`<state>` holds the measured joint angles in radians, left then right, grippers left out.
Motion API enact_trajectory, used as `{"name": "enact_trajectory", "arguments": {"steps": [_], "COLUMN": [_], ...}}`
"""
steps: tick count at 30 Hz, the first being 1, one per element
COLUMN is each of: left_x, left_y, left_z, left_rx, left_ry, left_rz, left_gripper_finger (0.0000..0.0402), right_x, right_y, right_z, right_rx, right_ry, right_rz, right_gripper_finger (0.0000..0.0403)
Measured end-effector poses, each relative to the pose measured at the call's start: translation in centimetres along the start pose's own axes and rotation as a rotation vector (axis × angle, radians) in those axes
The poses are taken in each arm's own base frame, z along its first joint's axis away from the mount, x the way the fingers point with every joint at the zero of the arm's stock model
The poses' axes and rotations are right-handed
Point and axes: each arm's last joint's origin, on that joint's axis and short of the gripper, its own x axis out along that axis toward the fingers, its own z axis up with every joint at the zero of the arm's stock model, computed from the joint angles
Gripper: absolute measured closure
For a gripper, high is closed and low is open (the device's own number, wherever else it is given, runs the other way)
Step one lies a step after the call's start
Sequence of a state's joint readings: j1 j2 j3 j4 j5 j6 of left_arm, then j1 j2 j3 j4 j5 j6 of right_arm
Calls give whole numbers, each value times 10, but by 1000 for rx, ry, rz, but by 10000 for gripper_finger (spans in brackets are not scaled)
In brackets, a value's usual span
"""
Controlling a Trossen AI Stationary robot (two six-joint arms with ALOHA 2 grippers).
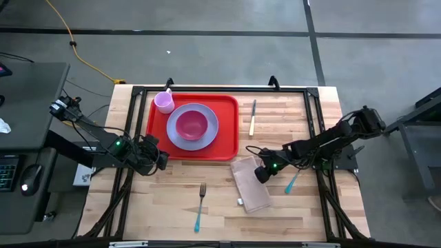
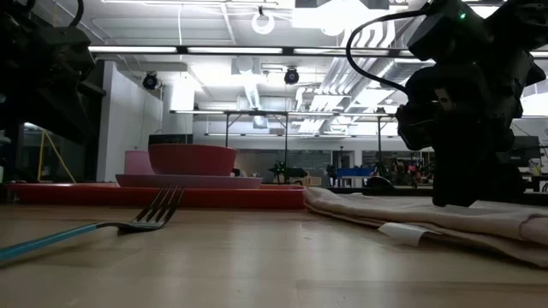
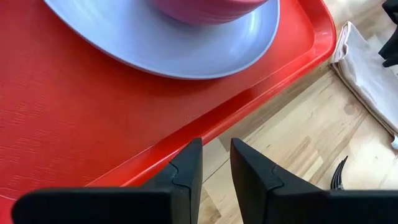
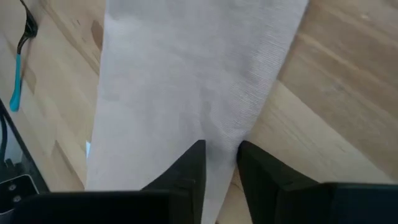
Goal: Set up tray
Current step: Put the brown napkin on the red tray to the right of the purple plate
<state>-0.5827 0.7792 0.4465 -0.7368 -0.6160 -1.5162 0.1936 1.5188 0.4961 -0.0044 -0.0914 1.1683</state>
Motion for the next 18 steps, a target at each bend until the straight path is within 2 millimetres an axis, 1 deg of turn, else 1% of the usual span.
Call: {"name": "enact_trajectory", "arguments": {"steps": [5,11,14,16,18], "left_x": [0,0,0,0,0], "left_y": [0,1,1,1,1], "left_z": [0,0,0,-1,-1], "left_rx": [2,4,4,4,6], "left_ry": [0,0,10,25,36], "left_rz": [3,6,5,5,6], "left_gripper_finger": [291,291,291,291,291], "right_x": [1,13,15,15,15], "right_y": [-1,2,3,2,2], "right_z": [0,-5,-7,-7,-7], "right_rx": [-7,1,9,9,6], "right_ry": [0,-12,-32,-45,-48], "right_rz": [-8,-6,-9,-16,-22], "right_gripper_finger": [335,336,339,348,368]}}
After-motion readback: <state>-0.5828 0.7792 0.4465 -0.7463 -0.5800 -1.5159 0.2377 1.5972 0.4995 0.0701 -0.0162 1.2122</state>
